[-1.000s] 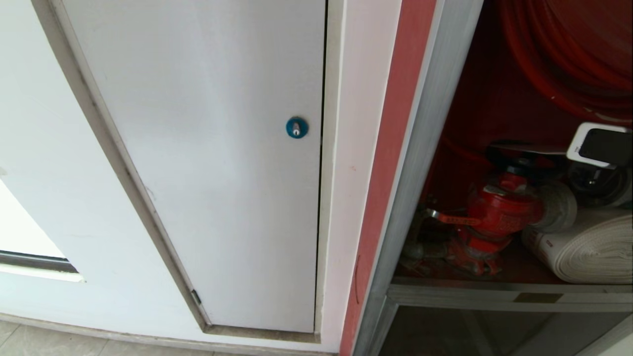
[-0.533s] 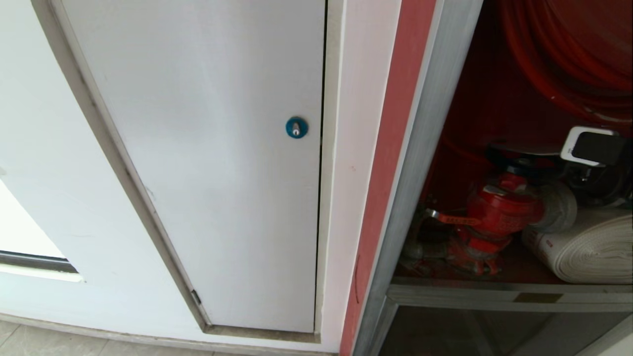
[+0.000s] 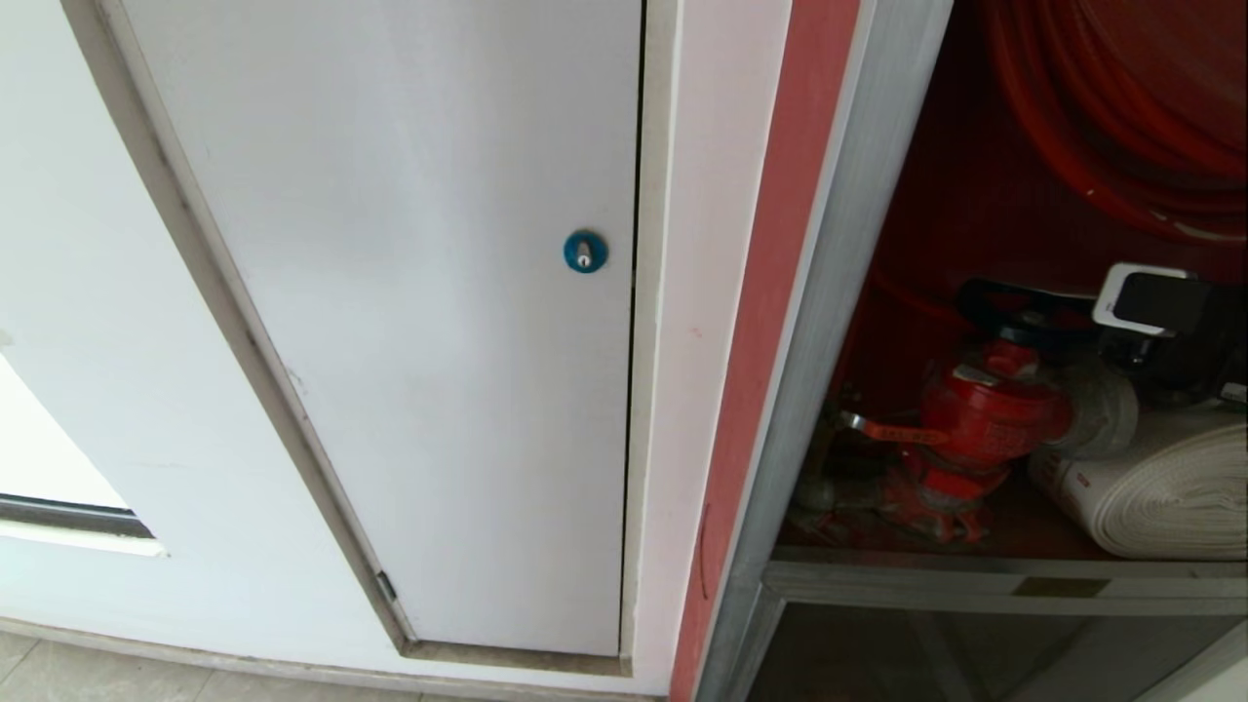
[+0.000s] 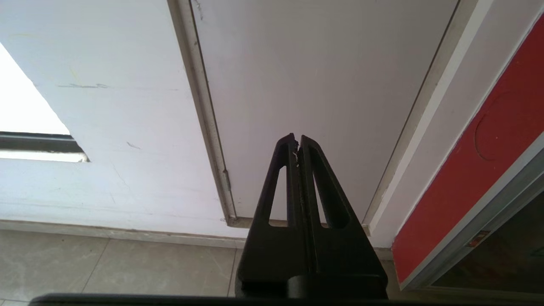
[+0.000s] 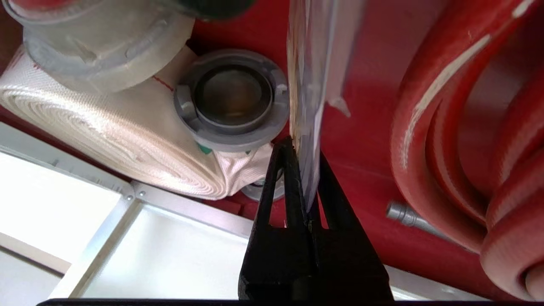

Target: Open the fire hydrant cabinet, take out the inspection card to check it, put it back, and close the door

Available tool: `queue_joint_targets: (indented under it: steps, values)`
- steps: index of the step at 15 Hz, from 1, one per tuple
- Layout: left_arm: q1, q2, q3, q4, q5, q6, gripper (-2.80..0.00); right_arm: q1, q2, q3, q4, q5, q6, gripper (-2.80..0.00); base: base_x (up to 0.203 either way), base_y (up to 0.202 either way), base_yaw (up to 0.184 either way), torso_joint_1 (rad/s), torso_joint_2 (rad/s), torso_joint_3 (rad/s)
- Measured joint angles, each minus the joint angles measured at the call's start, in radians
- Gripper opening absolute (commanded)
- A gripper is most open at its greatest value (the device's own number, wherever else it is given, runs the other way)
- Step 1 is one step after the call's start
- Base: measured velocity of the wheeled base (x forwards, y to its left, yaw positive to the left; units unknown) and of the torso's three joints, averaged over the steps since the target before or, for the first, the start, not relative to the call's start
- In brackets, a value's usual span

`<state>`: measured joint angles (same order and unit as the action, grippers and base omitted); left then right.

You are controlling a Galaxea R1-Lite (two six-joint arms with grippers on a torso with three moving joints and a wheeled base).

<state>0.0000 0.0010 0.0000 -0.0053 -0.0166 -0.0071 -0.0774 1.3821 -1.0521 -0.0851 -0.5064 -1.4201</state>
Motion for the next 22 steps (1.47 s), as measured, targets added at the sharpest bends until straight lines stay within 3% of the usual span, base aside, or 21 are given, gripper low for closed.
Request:
queue_joint_targets:
  steps: [4, 8, 16, 17, 22]
  values:
    - [0.0, 0.0, 0.0, 0.0, 0.0, 0.0, -2.8, -0.001, 0.017, -0.01, -0.013, 0.007, -0.001, -2.8, 0.0, 0.0, 0.0, 0.0, 0.0, 0.0]
    - [0.0, 0.0, 0.0, 0.0, 0.0, 0.0, -2.8, -0.001, 0.048, -0.01, -0.154, 0.018, -0.06, -2.8, 0.0, 0.0, 0.0, 0.0, 0.0, 0.0]
    - [0.0, 0.0, 0.0, 0.0, 0.0, 0.0, -2.8, -0.008, 0.036, 0.016, -0.156, 0.033, -0.074, -2.8, 0.0, 0.0, 0.0, 0.0, 0.0, 0.0]
    - [0.0, 0.0, 0.0, 0.0, 0.0, -0.001, -2.8, -0.013, 0.031, 0.019, -0.156, 0.037, -0.09, 0.0, 0.0, 0.0, 0.0, 0.0, 0.0, 0.0]
    - [0.0, 0.0, 0.0, 0.0, 0.0, -0.001, -2.8, -0.023, 0.01, 0.026, -0.147, 0.049, -0.101, 0.0, 0.0, 0.0, 0.0, 0.0, 0.0, 0.0]
